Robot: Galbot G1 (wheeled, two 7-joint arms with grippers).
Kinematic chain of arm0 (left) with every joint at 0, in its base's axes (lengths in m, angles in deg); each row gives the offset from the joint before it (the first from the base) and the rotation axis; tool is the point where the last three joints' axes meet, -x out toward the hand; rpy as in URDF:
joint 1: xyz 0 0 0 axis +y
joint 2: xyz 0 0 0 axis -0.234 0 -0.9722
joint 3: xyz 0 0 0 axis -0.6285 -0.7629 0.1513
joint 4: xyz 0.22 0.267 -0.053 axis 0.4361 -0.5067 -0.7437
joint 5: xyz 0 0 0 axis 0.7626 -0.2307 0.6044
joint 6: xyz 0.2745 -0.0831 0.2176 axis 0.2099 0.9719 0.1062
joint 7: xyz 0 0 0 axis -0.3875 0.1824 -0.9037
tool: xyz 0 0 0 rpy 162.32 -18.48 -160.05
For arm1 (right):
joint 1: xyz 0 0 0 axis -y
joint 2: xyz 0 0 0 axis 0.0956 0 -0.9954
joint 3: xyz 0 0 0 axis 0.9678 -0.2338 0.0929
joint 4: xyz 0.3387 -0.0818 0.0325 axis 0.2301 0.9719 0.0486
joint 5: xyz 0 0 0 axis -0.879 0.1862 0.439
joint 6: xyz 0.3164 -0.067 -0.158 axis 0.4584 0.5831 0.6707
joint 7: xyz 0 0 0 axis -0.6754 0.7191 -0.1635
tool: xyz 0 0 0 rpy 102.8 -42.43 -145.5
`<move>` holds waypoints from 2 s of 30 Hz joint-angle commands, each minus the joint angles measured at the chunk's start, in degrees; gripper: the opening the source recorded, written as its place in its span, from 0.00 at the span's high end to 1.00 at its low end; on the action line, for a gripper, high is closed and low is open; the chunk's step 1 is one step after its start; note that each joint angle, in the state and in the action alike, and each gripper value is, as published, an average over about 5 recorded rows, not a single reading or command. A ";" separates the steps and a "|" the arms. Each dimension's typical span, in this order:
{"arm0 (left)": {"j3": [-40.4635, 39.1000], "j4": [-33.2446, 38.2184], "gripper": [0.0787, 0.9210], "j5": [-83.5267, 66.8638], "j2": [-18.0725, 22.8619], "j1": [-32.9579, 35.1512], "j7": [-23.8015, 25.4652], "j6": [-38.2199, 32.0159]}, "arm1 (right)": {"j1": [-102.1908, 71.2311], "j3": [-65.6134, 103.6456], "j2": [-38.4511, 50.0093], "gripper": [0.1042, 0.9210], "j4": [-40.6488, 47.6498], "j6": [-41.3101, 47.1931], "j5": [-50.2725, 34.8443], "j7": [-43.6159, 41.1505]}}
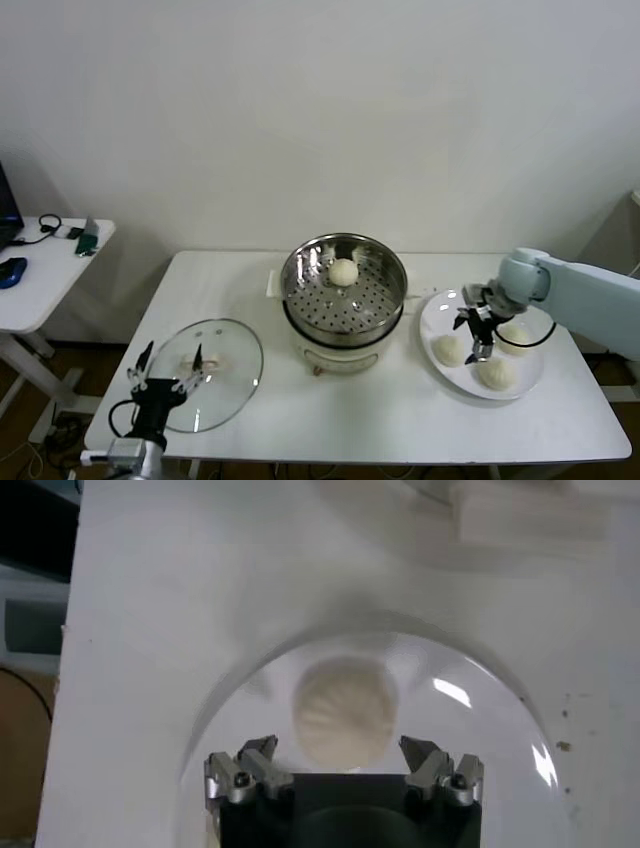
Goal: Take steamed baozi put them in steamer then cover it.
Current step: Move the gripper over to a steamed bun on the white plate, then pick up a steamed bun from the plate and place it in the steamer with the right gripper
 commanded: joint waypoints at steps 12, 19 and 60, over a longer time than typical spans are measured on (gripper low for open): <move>0.21 -0.49 0.12 0.06 0.02 -0.21 -0.01 -0.02 | -6.36 5.31 -5.61 0.14 7.20 -0.48 2.63 -0.88; 0.31 -0.46 0.12 0.06 0.02 -0.17 -0.03 -0.05 | -6.17 5.20 -5.63 0.25 7.48 -0.75 2.55 -1.91; -1.97 1.96 0.12 -2.59 0.51 1.96 0.16 -0.30 | 38.13 -20.35 -21.48 0.29 -1.75 4.28 -38.53 3.43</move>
